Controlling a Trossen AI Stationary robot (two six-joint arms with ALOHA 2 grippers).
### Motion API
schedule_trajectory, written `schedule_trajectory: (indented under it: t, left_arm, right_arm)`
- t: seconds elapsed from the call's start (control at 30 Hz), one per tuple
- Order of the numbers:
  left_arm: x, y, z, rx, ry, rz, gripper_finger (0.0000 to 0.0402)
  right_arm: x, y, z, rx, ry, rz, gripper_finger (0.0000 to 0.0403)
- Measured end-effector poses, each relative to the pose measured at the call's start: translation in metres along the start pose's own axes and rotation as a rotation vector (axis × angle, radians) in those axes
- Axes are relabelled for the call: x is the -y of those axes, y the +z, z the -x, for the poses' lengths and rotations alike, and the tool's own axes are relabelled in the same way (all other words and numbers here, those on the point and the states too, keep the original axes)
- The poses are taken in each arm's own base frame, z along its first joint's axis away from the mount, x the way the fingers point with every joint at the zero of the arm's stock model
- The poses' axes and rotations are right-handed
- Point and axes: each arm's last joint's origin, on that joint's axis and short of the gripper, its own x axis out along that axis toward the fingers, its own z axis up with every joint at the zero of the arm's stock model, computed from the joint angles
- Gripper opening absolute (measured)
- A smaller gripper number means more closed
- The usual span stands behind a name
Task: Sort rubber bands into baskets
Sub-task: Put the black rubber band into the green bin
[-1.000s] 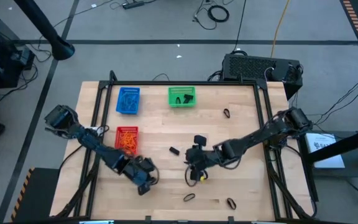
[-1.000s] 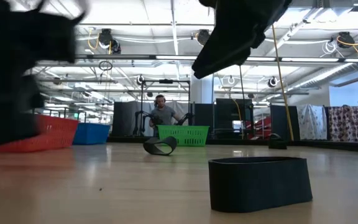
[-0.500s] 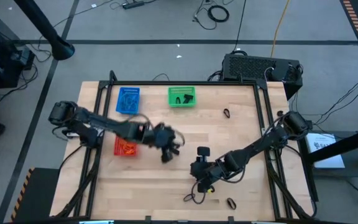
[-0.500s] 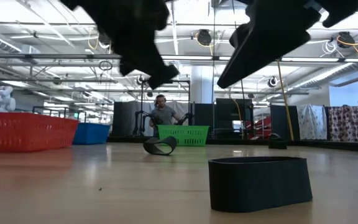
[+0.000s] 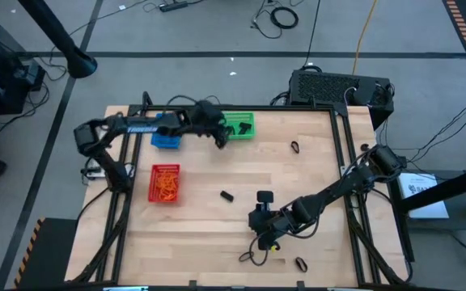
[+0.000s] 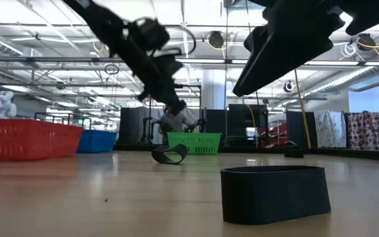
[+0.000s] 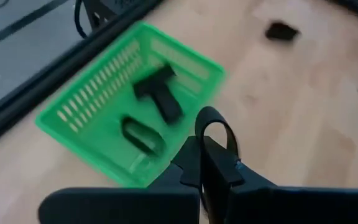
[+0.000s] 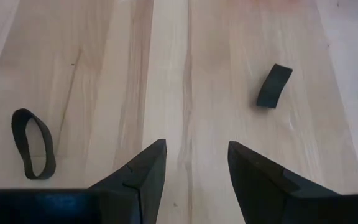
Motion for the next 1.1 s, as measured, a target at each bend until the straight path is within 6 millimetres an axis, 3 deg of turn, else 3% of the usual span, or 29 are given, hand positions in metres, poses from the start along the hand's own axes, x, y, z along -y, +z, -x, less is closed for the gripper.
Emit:
schedule_trajectory:
  t: [0.17, 0.37, 0.73, 1.1]
  left_arm:
    - [-0.045, 0.006, -0.032, -0.018, -0.044, 0.092, 0.0000]
    - [-0.059, 0.012, -0.061, -0.079, -0.018, 0.116, 0.0010]
    - [-0.042, 0.013, -0.073, -0.079, 0.040, -0.010, 0.0082]
    - [-0.022, 0.023, -0.065, -0.187, 0.212, -0.138, 0.0155]
  right_arm:
    - [0.004, -0.008, -0.005, 0.011, -0.049, 0.043, 0.0166]
    - [0.014, -0.015, -0.012, -0.026, -0.080, 0.045, 0.0166]
    - [0.014, -0.016, -0.013, -0.031, -0.076, 0.034, 0.0166]
    - [0.015, -0.016, -0.013, -0.029, -0.079, 0.031, 0.0166]
